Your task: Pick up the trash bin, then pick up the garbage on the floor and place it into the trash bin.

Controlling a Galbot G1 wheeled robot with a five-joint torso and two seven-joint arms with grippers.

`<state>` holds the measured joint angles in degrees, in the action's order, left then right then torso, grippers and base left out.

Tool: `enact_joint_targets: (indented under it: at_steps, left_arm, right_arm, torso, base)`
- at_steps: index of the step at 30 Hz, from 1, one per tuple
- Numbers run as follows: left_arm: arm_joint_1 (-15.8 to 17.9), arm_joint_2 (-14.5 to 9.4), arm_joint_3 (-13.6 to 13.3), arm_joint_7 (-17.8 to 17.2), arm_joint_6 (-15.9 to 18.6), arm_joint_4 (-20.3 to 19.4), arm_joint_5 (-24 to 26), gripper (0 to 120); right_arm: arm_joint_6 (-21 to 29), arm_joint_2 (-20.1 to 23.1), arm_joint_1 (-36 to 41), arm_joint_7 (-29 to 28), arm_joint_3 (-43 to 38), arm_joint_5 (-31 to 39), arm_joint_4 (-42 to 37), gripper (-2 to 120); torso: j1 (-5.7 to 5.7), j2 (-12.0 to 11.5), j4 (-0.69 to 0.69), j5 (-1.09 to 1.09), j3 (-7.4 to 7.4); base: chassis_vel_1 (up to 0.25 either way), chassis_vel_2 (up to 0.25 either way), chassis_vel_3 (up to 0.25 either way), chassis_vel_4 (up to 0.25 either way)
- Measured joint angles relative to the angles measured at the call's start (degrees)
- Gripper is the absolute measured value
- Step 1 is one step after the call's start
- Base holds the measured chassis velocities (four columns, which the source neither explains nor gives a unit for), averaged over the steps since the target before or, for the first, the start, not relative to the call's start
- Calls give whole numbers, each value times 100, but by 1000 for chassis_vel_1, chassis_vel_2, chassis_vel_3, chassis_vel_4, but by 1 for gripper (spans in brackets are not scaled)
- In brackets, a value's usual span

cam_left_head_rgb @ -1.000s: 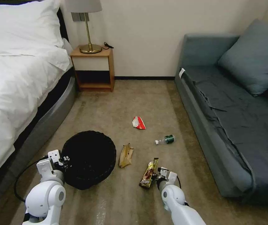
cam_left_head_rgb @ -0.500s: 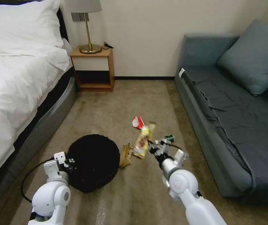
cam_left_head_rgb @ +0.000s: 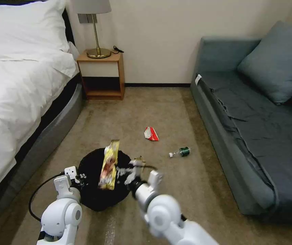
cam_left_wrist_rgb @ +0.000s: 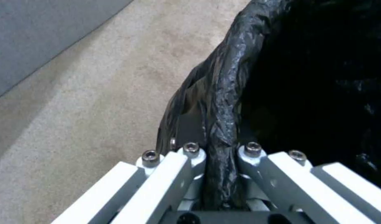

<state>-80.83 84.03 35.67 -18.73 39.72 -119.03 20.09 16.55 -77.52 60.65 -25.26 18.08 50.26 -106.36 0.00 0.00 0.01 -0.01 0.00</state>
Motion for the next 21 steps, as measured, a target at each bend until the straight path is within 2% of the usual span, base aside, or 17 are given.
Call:
enact_joint_targets:
  at_steps: [6, 8, 10, 12, 16, 17, 21]
  left_arm:
    - [-29, 39, 3, 3, 2, -68, -16, 4]
    - [-29, 44, 3, 3, 3, -70, -20, 4]
    - [-25, 50, 2, 7, 4, -73, -22, 4]
    - [-21, 50, 3, 8, 4, -73, -23, 4]
    - [20, 42, 57, 15, 4, -56, -7, 4]
    - [20, 42, 57, 15, 4, -56, -7, 4]
    - [91, 23, 186, 22, -25, -52, -7, 4]
  right_arm:
    - [-29, 59, -94, -66, 119, -163, 119, 22]
    - [-29, 87, -98, -57, 106, -165, 85, 25]
    - [-30, 141, -81, -27, 55, -197, -1, 36]
    - [-37, 163, -60, -21, -3, -215, -61, 39]
    - [-374, 330, 170, 313, -732, -586, -547, 58]
    - [-374, 330, 170, 313, -732, -586, -547, 58]
    - [-1020, 557, 692, 905, -1751, -1686, -1026, 76]
  torso:
    - [0, 0, -1, 1, 0]
    - [0, 0, -1, 0, 0]
    - [0, 0, -1, 1, 0]
    - [0, 0, 0, 1, 0]
    - [0, 0, 0, 2, 0]
    - [0, 0, 0, 2, 0]
    - [0, 0, -1, 2, 1]
  base:
    - [0, 0, 0, 0]
    - [0, 0, 0, 0]
    - [0, 0, 0, 0]
    - [0, 0, 0, 0]
    - [0, 0, 0, 0]
    - [0, 0, 0, 0]
    - [0, 0, 0, 0]
